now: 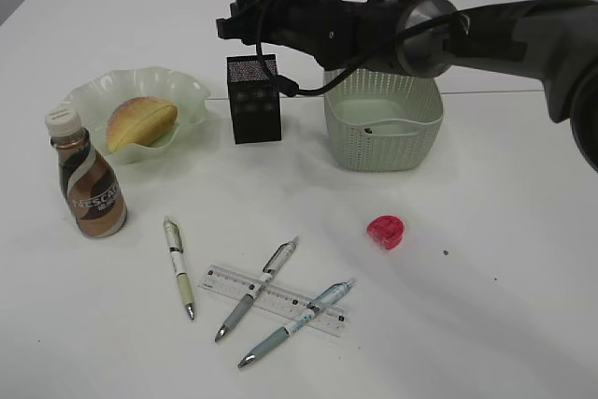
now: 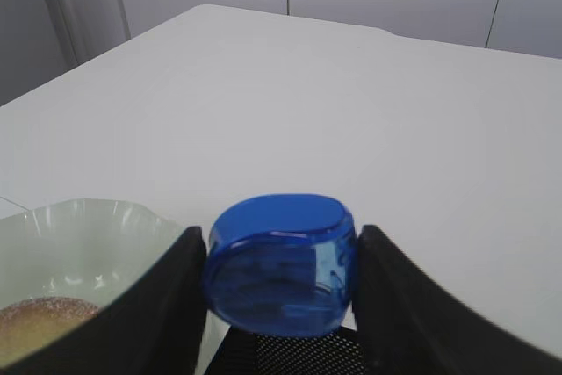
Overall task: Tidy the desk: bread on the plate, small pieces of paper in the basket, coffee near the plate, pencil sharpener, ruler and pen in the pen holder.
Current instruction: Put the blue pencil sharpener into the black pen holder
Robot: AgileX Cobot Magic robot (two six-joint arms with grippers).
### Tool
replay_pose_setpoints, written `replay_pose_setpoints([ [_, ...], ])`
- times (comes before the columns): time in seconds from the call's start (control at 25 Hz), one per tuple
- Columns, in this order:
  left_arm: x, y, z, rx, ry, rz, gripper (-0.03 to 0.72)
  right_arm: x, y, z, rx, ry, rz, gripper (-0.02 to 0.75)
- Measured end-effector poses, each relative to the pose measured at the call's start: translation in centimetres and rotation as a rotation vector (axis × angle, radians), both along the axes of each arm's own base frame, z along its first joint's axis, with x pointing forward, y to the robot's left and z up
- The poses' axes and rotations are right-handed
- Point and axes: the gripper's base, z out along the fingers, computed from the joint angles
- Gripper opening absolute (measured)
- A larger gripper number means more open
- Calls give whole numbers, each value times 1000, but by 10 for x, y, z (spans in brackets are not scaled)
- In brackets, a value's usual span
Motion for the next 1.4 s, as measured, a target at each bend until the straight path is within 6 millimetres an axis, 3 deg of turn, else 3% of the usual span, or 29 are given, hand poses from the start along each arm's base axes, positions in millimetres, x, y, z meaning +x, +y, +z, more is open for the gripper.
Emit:
replay_pose_setpoints([
  [1.4,0,-2,0,-22,4,-1,434,1,0,2,8,-20,-6,417],
])
